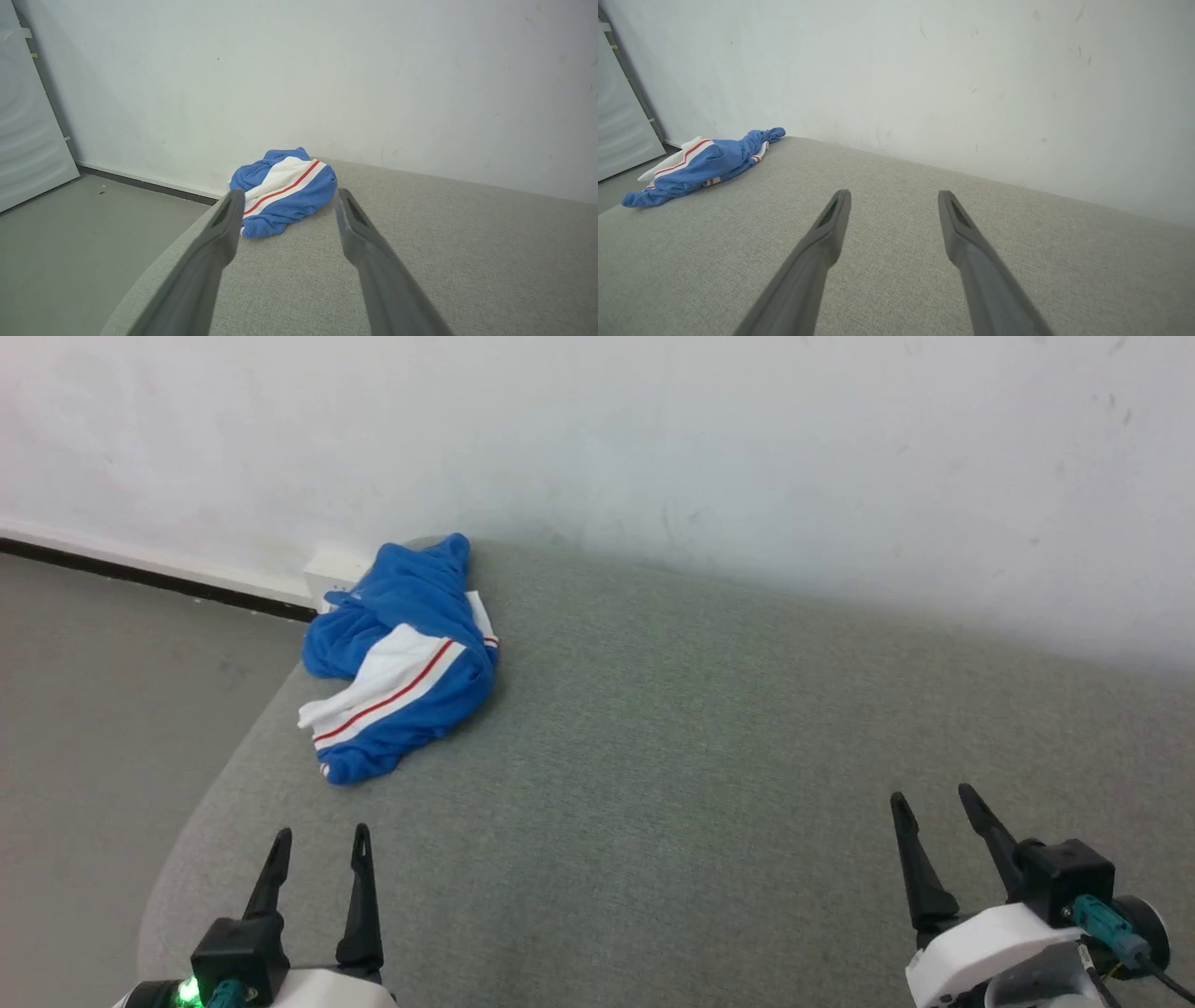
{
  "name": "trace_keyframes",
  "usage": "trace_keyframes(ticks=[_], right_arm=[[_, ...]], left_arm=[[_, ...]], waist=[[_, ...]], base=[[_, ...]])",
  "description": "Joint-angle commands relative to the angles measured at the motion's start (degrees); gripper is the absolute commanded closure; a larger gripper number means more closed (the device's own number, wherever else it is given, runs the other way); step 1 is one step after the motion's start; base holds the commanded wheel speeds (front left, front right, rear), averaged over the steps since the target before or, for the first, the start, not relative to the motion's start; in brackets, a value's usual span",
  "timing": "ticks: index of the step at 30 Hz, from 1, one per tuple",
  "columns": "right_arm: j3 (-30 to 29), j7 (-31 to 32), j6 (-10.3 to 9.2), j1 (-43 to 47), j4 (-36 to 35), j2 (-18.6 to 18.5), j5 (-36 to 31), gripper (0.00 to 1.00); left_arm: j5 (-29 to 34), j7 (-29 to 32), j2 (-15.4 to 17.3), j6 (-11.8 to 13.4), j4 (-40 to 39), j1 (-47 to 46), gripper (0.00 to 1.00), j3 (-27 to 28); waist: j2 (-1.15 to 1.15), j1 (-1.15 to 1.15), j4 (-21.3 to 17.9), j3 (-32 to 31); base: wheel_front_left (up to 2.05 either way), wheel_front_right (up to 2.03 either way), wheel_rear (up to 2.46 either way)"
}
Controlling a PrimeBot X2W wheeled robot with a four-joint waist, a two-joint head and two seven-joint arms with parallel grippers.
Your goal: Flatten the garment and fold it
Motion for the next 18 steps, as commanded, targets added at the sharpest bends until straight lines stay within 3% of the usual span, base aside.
trace_keyframes(ticks=[1, 18], right_arm=[[0.1, -0.6, -0.04, 1.0, 0.5, 0.1, 0.5, 0.0], [0.5, -2.6, -0.04, 1.4, 3.0, 0.2, 1.8, 0.0]], left_arm=[[-0.2, -0.6, 0.2, 0.0, 0.1, 0.8, 0.0, 0.3], [-1.2, -2.6, 0.9, 0.3, -0.3, 3.2, 0.0, 0.7]], waist=[[-0.01, 0.0, 1.4, -0.8], [-0.01, 0.0, 5.5, -1.7]], base=[[0.0, 0.0, 0.0], [0.0, 0.0, 0.0]])
